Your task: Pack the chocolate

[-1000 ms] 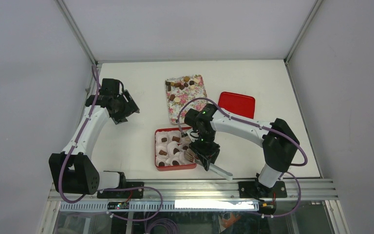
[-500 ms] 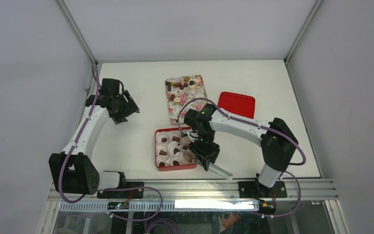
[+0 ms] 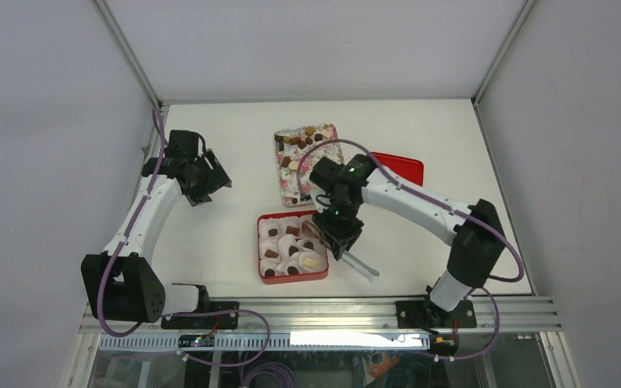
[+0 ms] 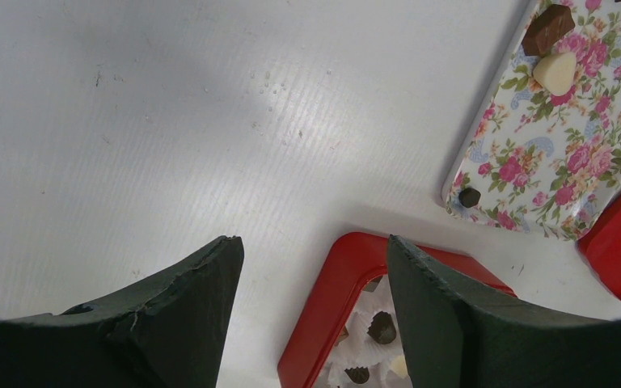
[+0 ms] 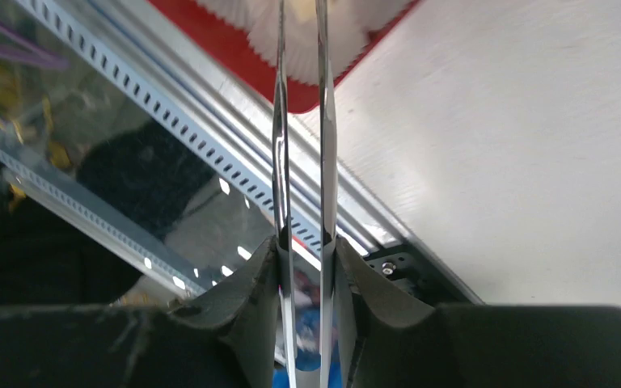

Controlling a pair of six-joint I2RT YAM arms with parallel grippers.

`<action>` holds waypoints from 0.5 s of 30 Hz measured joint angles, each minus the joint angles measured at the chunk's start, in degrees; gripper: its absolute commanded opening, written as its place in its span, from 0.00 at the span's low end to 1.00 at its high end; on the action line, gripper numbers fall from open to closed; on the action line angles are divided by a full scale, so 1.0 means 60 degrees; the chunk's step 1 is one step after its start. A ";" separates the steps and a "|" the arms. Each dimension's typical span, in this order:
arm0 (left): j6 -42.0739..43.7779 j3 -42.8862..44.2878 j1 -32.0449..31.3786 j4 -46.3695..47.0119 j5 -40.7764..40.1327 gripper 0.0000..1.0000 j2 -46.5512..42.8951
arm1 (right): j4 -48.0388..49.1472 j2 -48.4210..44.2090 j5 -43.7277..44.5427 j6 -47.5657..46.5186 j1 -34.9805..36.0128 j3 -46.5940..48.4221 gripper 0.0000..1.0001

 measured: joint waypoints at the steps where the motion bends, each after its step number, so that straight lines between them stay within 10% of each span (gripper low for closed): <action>1: 0.0000 0.0000 0.0000 0.0000 0.0000 0.68 0.0000 | 0.0117 -0.0233 0.0040 0.0055 -0.0277 0.0095 0.24; 15: 0.0040 -0.0131 0.0000 0.0004 0.0004 0.68 -0.0066 | 0.2787 -0.2065 0.3377 0.1716 -0.8018 -0.1756 0.32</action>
